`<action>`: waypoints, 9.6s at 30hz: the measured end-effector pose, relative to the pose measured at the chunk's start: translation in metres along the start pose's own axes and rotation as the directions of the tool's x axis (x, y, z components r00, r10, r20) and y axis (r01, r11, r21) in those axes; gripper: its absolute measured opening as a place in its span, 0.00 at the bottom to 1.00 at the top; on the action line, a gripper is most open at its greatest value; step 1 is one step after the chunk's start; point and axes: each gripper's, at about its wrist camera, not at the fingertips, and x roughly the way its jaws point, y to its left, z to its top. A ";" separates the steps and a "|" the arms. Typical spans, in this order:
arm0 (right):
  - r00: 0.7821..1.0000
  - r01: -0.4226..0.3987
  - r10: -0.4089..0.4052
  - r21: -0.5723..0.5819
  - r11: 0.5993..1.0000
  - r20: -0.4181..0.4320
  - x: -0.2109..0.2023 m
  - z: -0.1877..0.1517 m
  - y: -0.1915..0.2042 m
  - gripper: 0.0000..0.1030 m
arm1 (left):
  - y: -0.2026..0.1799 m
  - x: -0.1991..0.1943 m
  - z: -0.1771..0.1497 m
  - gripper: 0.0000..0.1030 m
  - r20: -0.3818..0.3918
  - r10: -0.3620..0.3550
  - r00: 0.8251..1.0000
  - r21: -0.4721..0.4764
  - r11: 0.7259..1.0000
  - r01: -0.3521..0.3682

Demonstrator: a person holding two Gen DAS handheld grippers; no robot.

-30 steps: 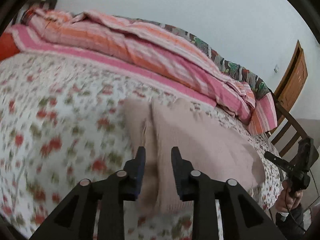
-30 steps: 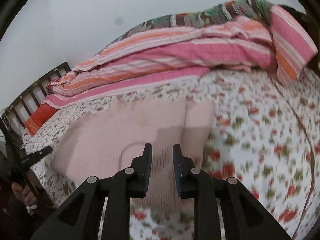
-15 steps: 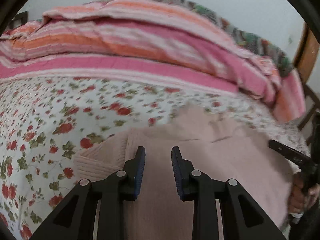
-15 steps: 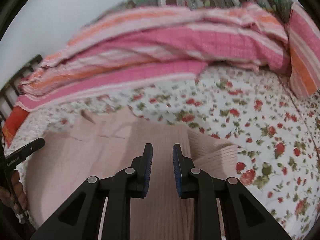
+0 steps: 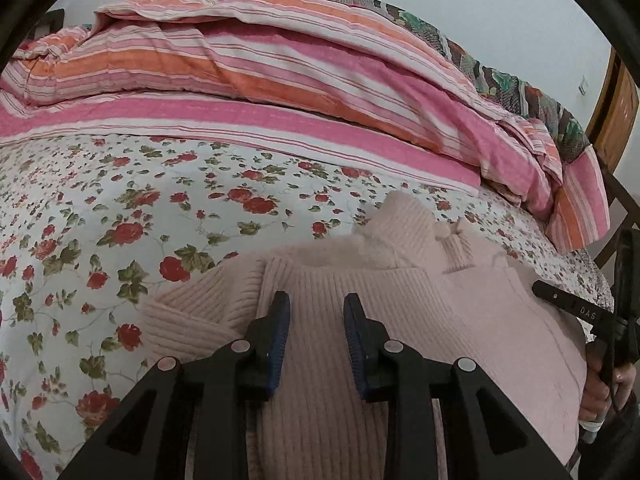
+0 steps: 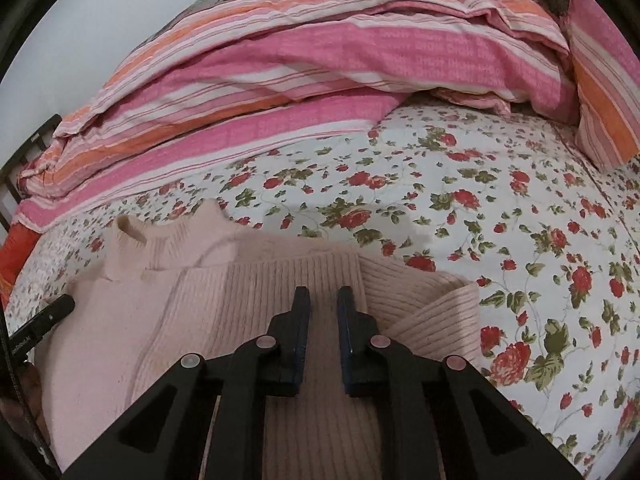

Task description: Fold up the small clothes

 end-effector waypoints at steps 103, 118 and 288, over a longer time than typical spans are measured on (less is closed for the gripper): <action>0.991 -0.062 0.077 -0.134 0.989 0.107 -0.164 -0.161 0.022 0.50 | 0.027 -0.110 -0.127 0.74 0.107 -0.319 0.942 -0.300 0.892 0.337; 0.984 -0.108 0.108 -0.008 0.994 0.138 -0.168 -0.157 -0.038 0.50 | 0.000 -0.092 -0.085 0.56 0.181 -0.213 0.960 -0.374 0.888 0.267; 0.927 -0.334 0.337 -0.045 0.941 0.165 -0.059 0.012 0.038 0.12 | -0.062 -0.075 -0.060 0.15 -0.014 -0.165 0.986 0.065 0.984 0.165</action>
